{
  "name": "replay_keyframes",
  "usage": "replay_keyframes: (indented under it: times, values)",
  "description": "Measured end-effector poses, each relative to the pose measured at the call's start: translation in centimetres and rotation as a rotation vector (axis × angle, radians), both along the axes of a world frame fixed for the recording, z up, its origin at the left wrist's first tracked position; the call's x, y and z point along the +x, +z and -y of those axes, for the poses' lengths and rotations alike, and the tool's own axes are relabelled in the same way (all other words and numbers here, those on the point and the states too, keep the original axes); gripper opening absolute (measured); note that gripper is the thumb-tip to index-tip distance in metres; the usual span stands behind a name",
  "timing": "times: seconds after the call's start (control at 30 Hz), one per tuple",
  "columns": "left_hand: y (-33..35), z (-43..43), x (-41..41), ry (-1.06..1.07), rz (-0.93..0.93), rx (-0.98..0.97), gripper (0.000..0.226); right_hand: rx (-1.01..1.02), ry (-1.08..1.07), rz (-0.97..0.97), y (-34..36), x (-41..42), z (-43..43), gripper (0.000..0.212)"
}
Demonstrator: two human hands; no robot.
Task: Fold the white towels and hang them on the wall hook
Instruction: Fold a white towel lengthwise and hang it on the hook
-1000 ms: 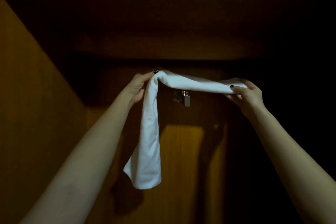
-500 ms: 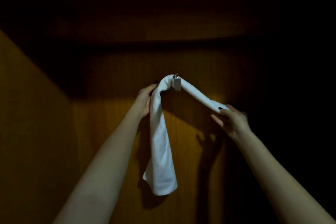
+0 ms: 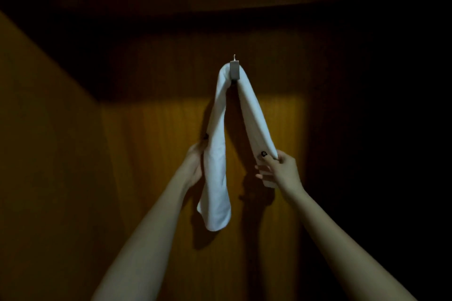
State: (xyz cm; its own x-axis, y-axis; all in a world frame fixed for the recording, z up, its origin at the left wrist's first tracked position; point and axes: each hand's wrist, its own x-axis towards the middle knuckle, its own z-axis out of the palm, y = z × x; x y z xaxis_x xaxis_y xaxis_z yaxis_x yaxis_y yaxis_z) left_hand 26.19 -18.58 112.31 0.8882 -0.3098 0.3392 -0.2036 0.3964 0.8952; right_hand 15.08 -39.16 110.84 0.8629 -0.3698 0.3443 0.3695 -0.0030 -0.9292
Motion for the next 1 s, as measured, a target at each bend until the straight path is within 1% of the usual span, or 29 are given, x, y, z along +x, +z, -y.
replay_keyframes:
  times: [0.13,0.3,0.4,0.47,0.5,0.53,0.6,0.7,0.73,0.8,0.87,0.9,0.97,1.0]
  values:
    - [-4.1,-1.1,-1.4,-0.028,-0.041,0.026,0.025,-0.257,-0.166,-0.01,-1.1,0.1,0.1,0.016]
    - [-6.3,-3.0,-2.6,-0.029,-0.067,0.011,0.015,-0.388,-0.179,-0.004,-1.7,-0.1,-0.1,0.019]
    - [-5.6,-4.2,-3.4,-0.007,-0.073,-0.042,0.024,-0.409,-0.192,-0.027,-2.1,-0.1,-0.1,0.018]
    - [-5.1,-4.7,-3.9,-0.011,-0.075,-0.048,0.035,-0.426,-0.192,-0.038,-2.6,-0.2,-0.3,0.019]
    - [-5.0,-4.8,-4.1,-0.039,-0.083,-0.037,0.043,-0.428,-0.185,-0.04,-2.8,-0.1,-0.5,0.02]
    - [-4.8,-4.8,-4.3,-0.073,-0.091,-0.022,0.047,-0.425,-0.177,-0.041,-2.9,-0.1,-0.6,0.02]
    - [-4.5,-4.8,-4.6,-0.13,-0.109,-0.015,0.046,-0.405,-0.161,-0.044,-2.9,0.1,-0.7,0.021]
    - [-4.7,-4.7,-4.6,-0.221,-0.218,-0.007,0.059,-0.365,-0.136,-0.04,-2.7,0.2,-0.7,0.023]
    - [-4.9,-4.7,-4.5,-0.249,-0.235,0.017,0.059,-0.351,-0.123,-0.039,-2.7,0.2,-0.6,0.022]
    - [-5.6,-4.4,-4.6,-0.269,-0.222,0.054,0.051,-0.324,-0.095,-0.038,-2.7,0.1,-0.6,0.02]
    - [-6.2,-3.8,-4.7,-0.224,-0.179,0.038,0.042,-0.296,-0.065,-0.029,-2.6,0.0,-0.5,0.018]
    - [-6.4,-3.6,-4.8,-0.162,-0.145,0.006,0.036,-0.289,-0.052,-0.026,-2.6,0.1,-0.5,0.018]
    - [-6.8,-3.6,-5.0,0.029,-0.066,-0.042,0.022,-0.302,-0.043,-0.024,-2.7,0.1,-0.5,0.017]
    - [-7.0,-3.7,-5.1,0.103,-0.019,-0.042,0.021,-0.308,-0.041,-0.025,-2.7,0.1,-0.5,0.017]
